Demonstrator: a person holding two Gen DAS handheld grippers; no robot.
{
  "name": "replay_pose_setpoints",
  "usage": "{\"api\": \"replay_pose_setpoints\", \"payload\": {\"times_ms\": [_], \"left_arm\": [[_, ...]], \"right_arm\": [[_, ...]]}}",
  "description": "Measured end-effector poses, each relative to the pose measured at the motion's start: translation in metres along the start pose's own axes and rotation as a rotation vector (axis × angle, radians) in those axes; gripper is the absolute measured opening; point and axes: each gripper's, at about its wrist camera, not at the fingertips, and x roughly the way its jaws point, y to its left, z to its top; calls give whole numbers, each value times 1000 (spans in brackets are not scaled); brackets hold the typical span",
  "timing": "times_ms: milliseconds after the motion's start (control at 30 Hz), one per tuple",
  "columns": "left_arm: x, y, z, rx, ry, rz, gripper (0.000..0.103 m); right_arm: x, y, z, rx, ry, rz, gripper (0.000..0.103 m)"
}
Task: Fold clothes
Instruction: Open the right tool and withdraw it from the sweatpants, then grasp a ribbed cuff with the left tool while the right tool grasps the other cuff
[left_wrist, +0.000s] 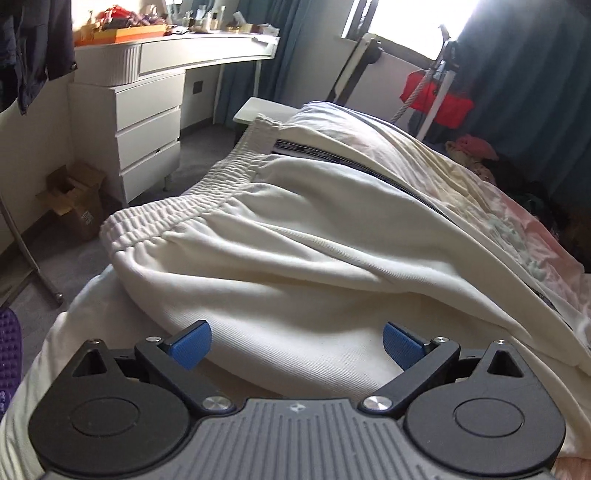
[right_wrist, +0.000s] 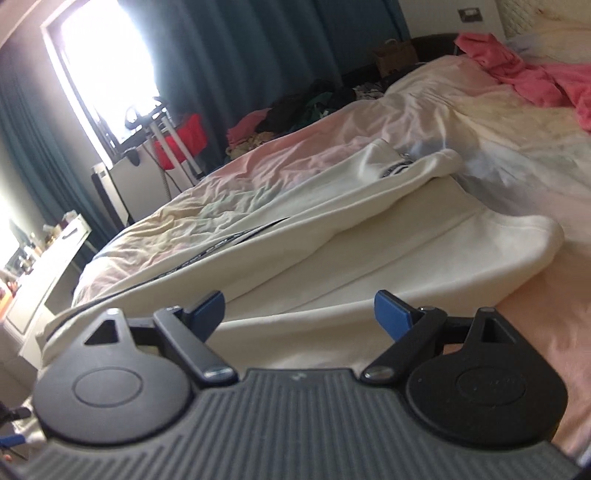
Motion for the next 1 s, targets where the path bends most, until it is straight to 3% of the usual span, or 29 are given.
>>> {"api": "replay_pose_setpoints", "payload": {"times_ms": [167,400,700,833,900,967,1000], "left_arm": [[-9,61,14,-131,-75,27,100],[-8,139,10,-543,-48,-91,100],[35,153,6,-678,55,-267,91],[45,143,8,-651,54,-350,85],[53,140,7,-647,63,-336,75],[62,140,4,-654,78,-313,56],[67,141,2,-668,89,-304,52]], "right_arm": [[1,-41,5,222,-10,-36,89],[0,-77,1,427,-45,-125,89],[11,-95,-9,600,-15,-137,89],[15,-95,-12,636,-5,-139,89],[16,-99,-13,659,-16,-154,89],[16,-105,-15,694,-29,-178,89],[15,-110,-17,730,-42,-181,89]]}}
